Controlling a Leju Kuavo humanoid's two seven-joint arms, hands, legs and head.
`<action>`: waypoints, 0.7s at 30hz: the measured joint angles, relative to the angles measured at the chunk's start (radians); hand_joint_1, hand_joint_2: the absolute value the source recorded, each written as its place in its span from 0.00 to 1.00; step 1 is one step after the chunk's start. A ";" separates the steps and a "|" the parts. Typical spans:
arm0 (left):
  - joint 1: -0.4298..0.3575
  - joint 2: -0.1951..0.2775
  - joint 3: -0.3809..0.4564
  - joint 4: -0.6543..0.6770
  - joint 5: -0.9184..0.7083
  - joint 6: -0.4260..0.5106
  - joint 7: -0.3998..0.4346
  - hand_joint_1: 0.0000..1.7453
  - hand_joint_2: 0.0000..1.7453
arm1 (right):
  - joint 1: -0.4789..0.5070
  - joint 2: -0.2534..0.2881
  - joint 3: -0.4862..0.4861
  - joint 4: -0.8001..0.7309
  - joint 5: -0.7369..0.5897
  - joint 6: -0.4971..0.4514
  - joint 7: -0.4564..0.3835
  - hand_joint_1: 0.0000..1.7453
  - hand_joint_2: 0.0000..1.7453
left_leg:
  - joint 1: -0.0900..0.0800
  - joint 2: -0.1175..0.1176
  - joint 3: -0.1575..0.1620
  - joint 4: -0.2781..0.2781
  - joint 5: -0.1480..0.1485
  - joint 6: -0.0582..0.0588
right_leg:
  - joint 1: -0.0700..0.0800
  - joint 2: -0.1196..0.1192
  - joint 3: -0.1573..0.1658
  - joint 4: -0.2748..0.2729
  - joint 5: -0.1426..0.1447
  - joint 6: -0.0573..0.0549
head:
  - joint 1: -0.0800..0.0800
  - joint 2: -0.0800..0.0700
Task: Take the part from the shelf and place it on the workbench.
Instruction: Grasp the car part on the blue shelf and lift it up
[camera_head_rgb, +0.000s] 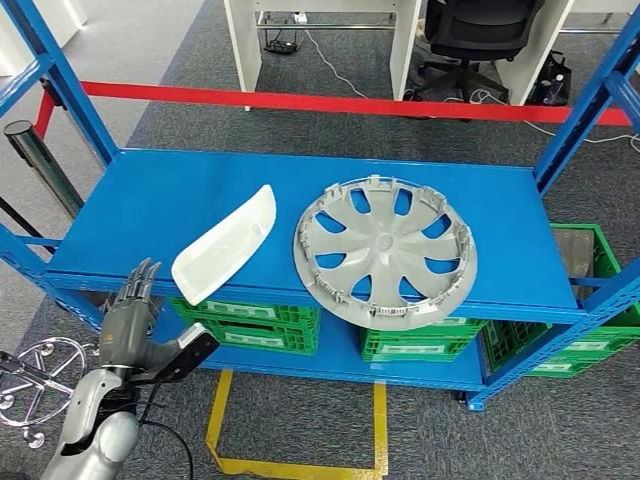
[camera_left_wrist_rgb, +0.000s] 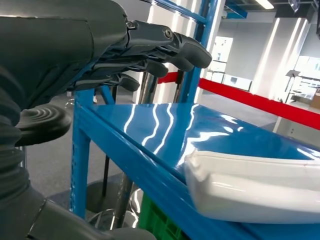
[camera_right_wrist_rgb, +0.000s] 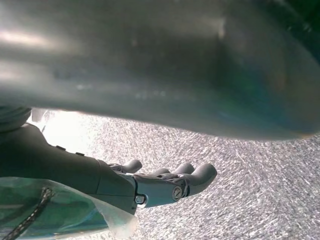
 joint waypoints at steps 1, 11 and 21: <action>-0.013 -0.005 -0.004 0.016 -0.005 -0.003 0.003 0.00 1.00 | -0.001 -0.001 0.000 0.000 0.000 0.001 0.001 0.00 0.00 | 0.000 0.000 0.000 0.000 0.000 0.000 | 0.000 0.000 0.000 0.000 0.000 0.000 | 0.000 0.000; -0.136 -0.041 -0.059 0.167 -0.047 -0.021 0.025 0.00 1.00 | -0.016 -0.005 0.000 0.000 0.000 0.007 0.006 0.00 0.00 | 0.000 0.001 -0.001 0.001 0.000 0.000 | 0.000 0.001 -0.001 0.000 0.001 0.001 | 0.000 0.000; -0.153 -0.051 -0.072 0.201 -0.050 -0.022 0.026 0.00 1.00 | -0.017 -0.006 0.000 0.000 0.000 0.008 0.006 0.00 0.00 | 0.000 0.002 -0.002 0.001 0.000 0.000 | 0.000 0.002 -0.001 0.000 0.001 0.001 | 0.000 0.000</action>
